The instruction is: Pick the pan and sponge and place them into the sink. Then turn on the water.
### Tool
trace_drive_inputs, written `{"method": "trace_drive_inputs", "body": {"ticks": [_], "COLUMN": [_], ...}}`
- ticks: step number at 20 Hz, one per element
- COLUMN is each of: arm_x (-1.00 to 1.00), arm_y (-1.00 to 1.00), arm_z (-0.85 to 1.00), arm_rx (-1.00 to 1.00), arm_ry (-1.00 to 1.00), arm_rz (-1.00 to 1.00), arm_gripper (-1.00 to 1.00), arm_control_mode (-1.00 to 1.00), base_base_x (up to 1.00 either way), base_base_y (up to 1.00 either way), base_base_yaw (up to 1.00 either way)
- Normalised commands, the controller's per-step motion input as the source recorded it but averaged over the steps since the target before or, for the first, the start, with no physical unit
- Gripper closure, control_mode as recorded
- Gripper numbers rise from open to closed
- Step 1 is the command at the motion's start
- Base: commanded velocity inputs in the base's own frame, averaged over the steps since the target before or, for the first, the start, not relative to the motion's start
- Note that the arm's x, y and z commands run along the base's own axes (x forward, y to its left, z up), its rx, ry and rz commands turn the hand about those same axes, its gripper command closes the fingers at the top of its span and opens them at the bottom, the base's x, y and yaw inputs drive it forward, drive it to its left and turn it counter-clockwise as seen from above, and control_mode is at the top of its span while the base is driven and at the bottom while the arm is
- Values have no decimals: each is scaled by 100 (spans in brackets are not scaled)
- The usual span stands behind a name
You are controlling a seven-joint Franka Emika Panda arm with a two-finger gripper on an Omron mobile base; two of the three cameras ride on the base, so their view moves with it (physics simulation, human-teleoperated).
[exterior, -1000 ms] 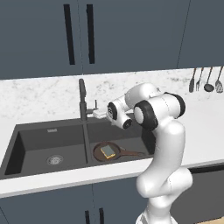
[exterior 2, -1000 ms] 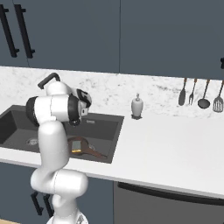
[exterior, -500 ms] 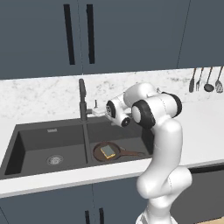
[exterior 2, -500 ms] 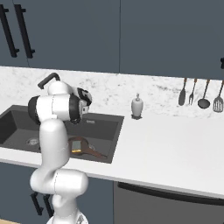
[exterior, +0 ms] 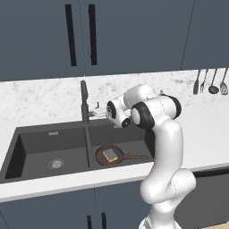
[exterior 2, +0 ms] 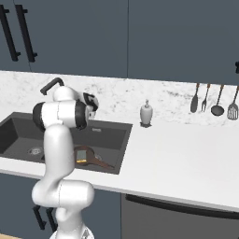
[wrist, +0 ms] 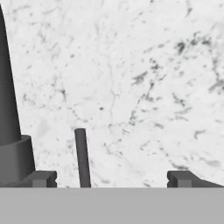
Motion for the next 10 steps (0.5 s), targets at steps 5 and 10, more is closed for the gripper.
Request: {"method": "trace_drive_inputs", "body": {"ticks": [5,10], "arm_x": [22,8], "arm_y": [6,0], "arm_z": [0,0], "arm_rx": [0,0], "arm_ry": [0,0], "arm_rz": [-1,-3], "arm_gripper": [-100,-100], "arm_control_mode": [-100,-100], "base_base_x": [0,0], "base_base_y": [0,0], "base_base_yaw": [0,0]}}
